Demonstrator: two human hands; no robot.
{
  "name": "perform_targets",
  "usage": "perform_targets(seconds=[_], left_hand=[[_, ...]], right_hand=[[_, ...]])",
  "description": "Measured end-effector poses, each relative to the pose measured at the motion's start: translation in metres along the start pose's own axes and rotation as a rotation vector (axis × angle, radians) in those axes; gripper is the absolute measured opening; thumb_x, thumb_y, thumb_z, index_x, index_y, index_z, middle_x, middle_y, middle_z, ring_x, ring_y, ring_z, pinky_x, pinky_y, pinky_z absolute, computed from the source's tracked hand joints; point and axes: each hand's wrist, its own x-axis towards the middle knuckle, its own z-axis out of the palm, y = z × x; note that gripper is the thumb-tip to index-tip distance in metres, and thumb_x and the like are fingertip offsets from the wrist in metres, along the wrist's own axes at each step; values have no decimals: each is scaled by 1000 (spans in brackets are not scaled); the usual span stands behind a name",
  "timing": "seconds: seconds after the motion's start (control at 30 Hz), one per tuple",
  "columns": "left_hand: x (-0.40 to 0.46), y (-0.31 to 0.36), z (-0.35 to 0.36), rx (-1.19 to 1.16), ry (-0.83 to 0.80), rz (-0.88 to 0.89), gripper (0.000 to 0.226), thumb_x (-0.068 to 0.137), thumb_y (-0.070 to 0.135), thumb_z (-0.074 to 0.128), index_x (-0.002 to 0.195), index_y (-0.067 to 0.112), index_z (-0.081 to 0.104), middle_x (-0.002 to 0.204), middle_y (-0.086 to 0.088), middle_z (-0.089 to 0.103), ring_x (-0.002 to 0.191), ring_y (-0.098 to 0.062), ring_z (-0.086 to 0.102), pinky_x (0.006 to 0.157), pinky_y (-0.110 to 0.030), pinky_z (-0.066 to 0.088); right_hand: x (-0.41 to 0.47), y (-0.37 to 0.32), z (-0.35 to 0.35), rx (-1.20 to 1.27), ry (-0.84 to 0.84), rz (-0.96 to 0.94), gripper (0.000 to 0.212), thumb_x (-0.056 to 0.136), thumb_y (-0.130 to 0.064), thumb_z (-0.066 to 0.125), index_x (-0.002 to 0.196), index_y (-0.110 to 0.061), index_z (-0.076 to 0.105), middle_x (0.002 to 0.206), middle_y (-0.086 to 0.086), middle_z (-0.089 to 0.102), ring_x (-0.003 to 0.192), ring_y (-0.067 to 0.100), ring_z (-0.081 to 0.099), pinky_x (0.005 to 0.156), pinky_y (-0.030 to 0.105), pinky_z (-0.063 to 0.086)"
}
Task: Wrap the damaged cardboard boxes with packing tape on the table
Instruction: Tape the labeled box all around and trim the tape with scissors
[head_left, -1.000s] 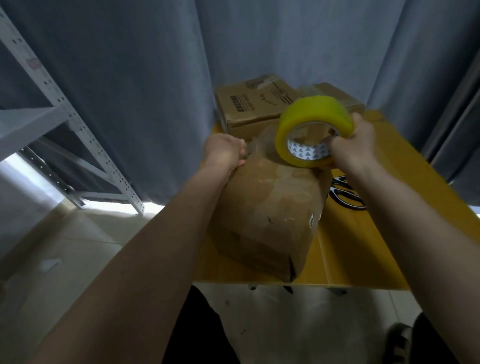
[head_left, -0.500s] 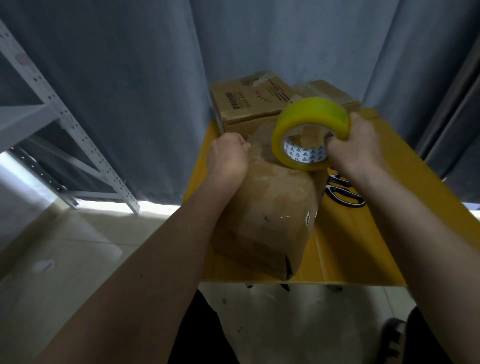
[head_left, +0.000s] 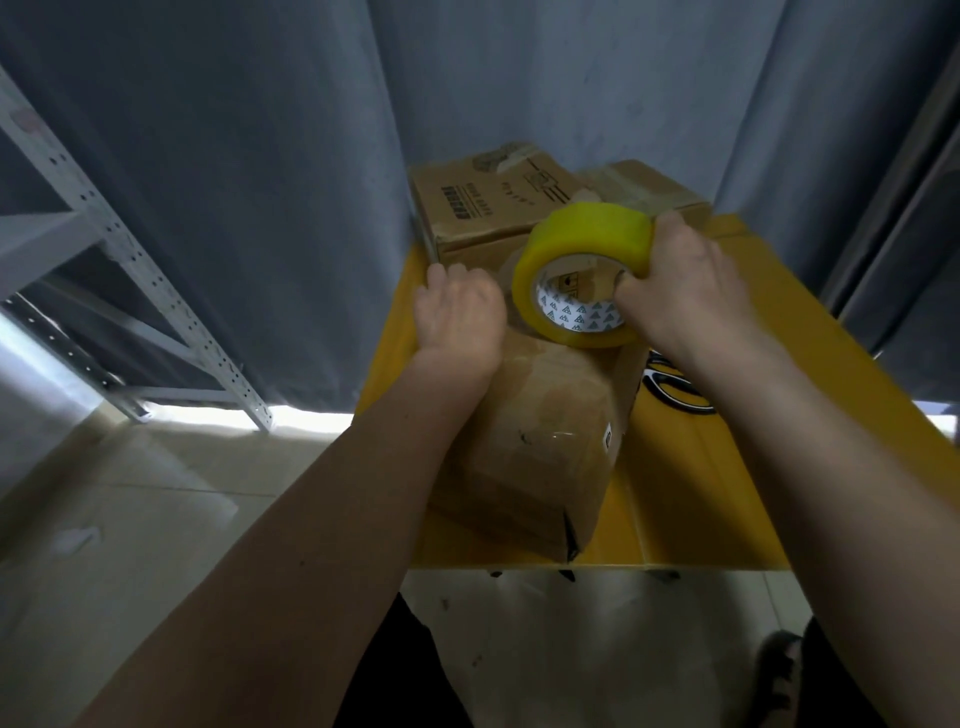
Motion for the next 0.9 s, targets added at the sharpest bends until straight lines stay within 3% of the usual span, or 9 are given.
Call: perform_targets(seconds=[0.13,0.2,0.27,0.33,0.43,0.5,0.6,0.7,0.9], left_hand=[[7,-8,-2,-114,65,-183,57,90,35,65,134,7,40,135,-13,40,121,-31,41,93,-40,40],[8,-19,-5,-344,-139,-338,77,85,48,69,141,6,36,142,-14,37,130,-32,38,102,-43,37],[4,-31,-5,-591,-410,-498,72,91,49,60,141,2,39,146,-17,40,134,-34,39,106,-42,35],[-1,-38,-6,-645,-484,-555,47,101,28,50,136,-3,45,144,-21,45,132,-35,43,105,-38,36],[-8,-38,-15,-592,-112,-464,36,99,8,44,135,4,46,139,-16,47,127,-30,47,96,-28,37],[-17,-28,-26,-626,65,-162,39,100,13,45,138,12,47,140,-10,49,127,-24,47,95,-20,31],[-37,-8,-18,-442,-306,216,62,101,46,40,152,14,27,157,-8,29,145,-24,24,117,-34,20],[-40,-2,-5,-180,-406,213,88,94,70,22,156,10,6,164,-10,-1,151,-22,-2,120,-38,3],[-35,-9,-12,-186,-546,249,93,87,78,25,156,18,5,163,-7,-14,149,-21,-13,118,-37,-5]], right_hand=[[-1,1,1,23,9,18,30,85,-19,59,111,-7,49,109,19,60,100,42,56,70,38,36],[-1,1,1,19,11,34,31,86,-20,59,112,-7,50,111,19,60,102,43,56,71,38,36],[-2,0,1,34,4,46,32,87,-21,59,114,-7,50,114,19,60,105,43,56,74,40,38],[-1,2,-1,48,-10,64,33,88,-22,58,116,-7,49,117,19,59,107,43,55,77,41,40],[0,2,-2,66,-40,82,33,89,-22,57,117,-7,48,120,20,58,110,43,54,82,43,42],[1,1,-1,73,-37,90,34,89,-22,57,118,-6,48,121,20,57,111,42,53,82,43,42],[2,2,-1,81,-37,91,35,89,-23,56,118,-6,48,121,20,58,111,42,54,80,41,41],[2,4,1,108,-28,99,35,88,-22,57,118,-7,48,120,19,58,110,42,54,83,43,43],[3,8,10,162,1,83,36,84,-28,63,113,-10,51,112,15,61,104,39,57,74,38,41]])
